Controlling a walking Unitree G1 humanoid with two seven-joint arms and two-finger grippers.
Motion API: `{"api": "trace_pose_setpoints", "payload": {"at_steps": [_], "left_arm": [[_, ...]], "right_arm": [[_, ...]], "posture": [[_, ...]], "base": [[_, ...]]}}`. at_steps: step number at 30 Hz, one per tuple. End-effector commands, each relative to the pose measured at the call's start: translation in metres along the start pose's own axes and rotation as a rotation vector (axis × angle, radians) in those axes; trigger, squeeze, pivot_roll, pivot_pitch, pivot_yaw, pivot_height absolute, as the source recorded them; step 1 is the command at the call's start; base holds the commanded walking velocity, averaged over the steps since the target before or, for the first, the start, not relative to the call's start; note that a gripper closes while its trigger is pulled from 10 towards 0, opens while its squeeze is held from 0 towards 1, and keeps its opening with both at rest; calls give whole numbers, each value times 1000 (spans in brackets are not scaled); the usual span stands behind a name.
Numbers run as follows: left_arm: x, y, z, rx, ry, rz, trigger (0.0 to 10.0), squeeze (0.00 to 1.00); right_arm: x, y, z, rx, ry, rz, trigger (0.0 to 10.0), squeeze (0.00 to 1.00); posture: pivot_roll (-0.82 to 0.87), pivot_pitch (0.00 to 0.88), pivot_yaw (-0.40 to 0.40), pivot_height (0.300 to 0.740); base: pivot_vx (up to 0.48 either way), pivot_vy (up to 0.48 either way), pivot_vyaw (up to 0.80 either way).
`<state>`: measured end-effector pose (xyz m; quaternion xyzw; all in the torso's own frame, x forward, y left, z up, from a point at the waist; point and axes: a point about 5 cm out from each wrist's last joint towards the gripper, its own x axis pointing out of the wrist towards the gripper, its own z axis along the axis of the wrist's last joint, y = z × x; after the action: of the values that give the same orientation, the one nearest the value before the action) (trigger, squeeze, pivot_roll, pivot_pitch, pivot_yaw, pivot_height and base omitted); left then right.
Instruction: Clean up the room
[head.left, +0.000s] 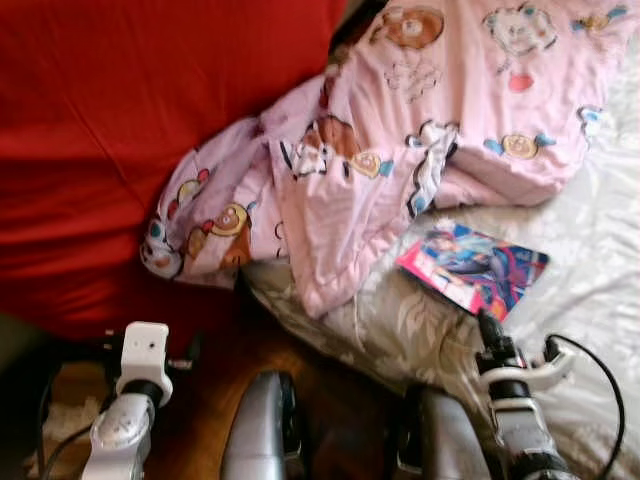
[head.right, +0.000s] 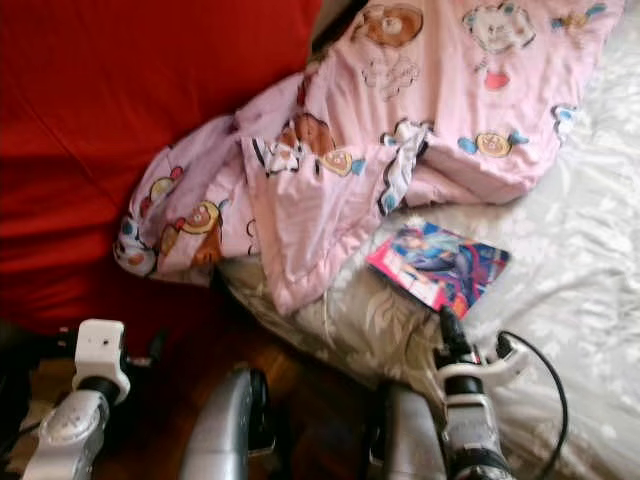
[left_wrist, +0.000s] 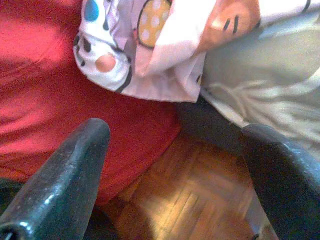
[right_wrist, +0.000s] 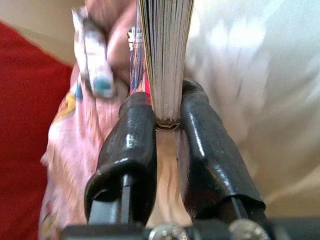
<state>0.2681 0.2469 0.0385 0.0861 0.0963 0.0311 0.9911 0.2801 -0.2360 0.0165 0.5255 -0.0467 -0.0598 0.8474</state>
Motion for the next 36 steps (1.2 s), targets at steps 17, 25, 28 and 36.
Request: {"api": "trace_pose_setpoints", "payload": {"at_steps": [17,25,28,36], "left_arm": [[-10,-31,-58,-181,265,80,10000,0],[-24,-46,-80,-211,384,77,10000,0],[-25,-47,-82,-211,395,81,10000,0],[-28,-45,-86,-216,419,110,10000,0]], "right_arm": [[-13,-4,18,-816,136,-31,10000,0],[-28,-24,8,-902,254,-142,10000,0],[-30,-27,2,-903,280,-159,10000,0],[-34,-32,-10,-912,356,-196,10000,0]], "posture": [[-105,0,-39,600],[-124,0,-61,644],[-121,0,-70,664],[-80,0,-99,704]], "base": [[0,0,0],[0,0,0],[0,0,0],[0,0,0]]}}
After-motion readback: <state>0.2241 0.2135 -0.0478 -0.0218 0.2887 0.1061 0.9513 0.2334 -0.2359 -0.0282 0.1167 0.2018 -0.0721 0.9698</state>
